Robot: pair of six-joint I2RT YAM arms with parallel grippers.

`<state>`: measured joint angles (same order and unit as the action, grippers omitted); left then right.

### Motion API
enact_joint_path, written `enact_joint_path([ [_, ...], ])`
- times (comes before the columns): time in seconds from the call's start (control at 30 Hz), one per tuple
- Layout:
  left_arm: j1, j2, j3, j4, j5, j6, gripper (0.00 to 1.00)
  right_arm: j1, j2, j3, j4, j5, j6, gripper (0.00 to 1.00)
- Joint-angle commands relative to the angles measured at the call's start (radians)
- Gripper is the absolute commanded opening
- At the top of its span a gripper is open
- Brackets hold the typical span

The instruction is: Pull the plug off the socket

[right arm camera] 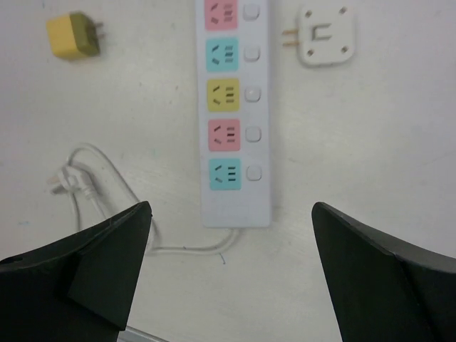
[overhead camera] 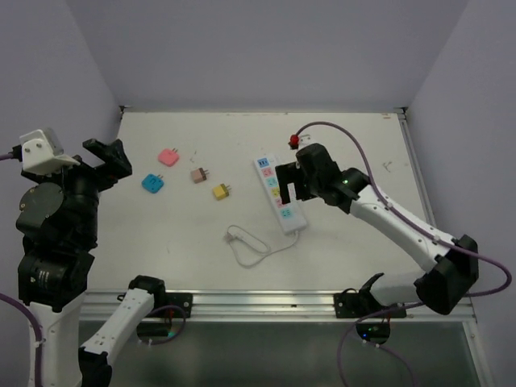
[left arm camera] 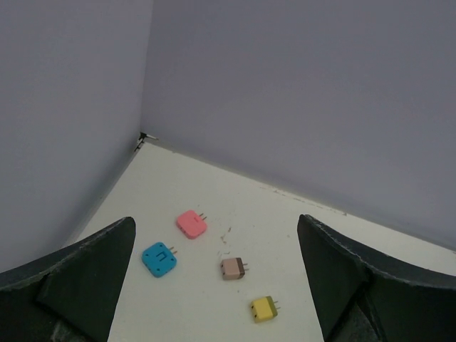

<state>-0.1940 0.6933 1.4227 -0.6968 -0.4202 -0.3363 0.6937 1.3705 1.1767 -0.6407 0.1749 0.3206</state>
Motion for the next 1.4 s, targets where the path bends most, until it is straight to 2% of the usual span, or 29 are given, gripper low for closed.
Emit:
enact_joint_path([
  [0.0, -0.010, -0.006, 0.059, -0.035, -0.031, 0.037, 1.00, -0.006, -0.141, 0.107, -0.120, 0.243, -0.031, 0.99],
  [0.2, -0.031, -0.003, 0.139, -0.061, -0.107, 0.062, 1.00, -0.006, -0.434, 0.189, -0.172, 0.596, -0.087, 0.99],
  [0.33, -0.048, 0.006, 0.188, -0.066, -0.149, 0.086, 1.00, -0.008, -0.605, 0.196, -0.142, 0.745, -0.155, 0.99],
  [0.53, -0.071, -0.003, 0.236, -0.067, -0.215, 0.102, 0.99, -0.008, -0.801, 0.156, -0.079, 0.733, -0.281, 0.99],
  [0.73, -0.076, -0.031, 0.202, -0.043, -0.262, 0.105, 1.00, -0.007, -0.916, 0.092, -0.001, 0.729, -0.354, 0.99],
  [1.13, -0.078, -0.069, 0.139, -0.009, -0.284, 0.092, 0.99, -0.006, -0.904, 0.054, 0.019, 0.709, -0.362, 0.99],
  [1.37, -0.084, -0.106, 0.062, 0.068, -0.321, 0.086, 1.00, -0.006, -0.906, 0.063, 0.010, 0.701, -0.356, 0.99],
])
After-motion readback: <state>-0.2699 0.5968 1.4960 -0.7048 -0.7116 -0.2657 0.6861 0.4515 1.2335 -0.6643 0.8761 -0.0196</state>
